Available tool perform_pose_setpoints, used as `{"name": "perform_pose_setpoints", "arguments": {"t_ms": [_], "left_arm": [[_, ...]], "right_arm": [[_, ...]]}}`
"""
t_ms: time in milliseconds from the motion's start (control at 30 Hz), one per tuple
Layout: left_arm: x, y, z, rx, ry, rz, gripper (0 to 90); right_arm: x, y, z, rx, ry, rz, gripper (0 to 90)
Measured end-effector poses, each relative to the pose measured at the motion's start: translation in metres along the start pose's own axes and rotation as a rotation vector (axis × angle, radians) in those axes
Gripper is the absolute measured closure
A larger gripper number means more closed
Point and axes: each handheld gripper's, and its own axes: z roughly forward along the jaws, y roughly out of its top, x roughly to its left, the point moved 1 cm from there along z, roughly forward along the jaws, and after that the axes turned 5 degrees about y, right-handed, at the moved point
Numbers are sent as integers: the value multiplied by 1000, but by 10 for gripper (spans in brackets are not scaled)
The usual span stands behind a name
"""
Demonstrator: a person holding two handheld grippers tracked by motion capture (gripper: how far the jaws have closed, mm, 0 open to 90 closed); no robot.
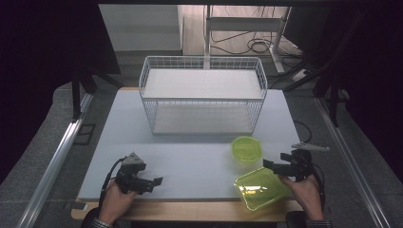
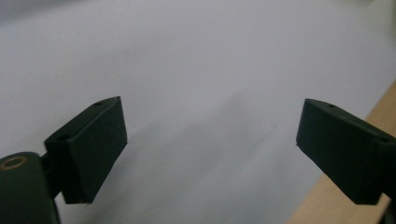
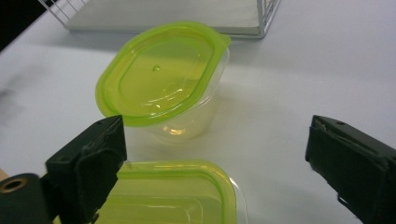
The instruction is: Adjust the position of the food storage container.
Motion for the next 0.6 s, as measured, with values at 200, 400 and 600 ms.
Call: {"name": "perform_pose_setpoints", "arguments": {"t_ms": [200,400,600], "left_arm": [[-3,1,-1,-6,35,32,32],[-4,2,-3,-31,25,37,44],[-8,3,-2,-34,56,78,63]], "right_arm": [[3,1,-1,-5,-32,-22,154],[3,2,-2,3,-41,-33,205],[7,4,-2,14,-52,-78,355]]}}
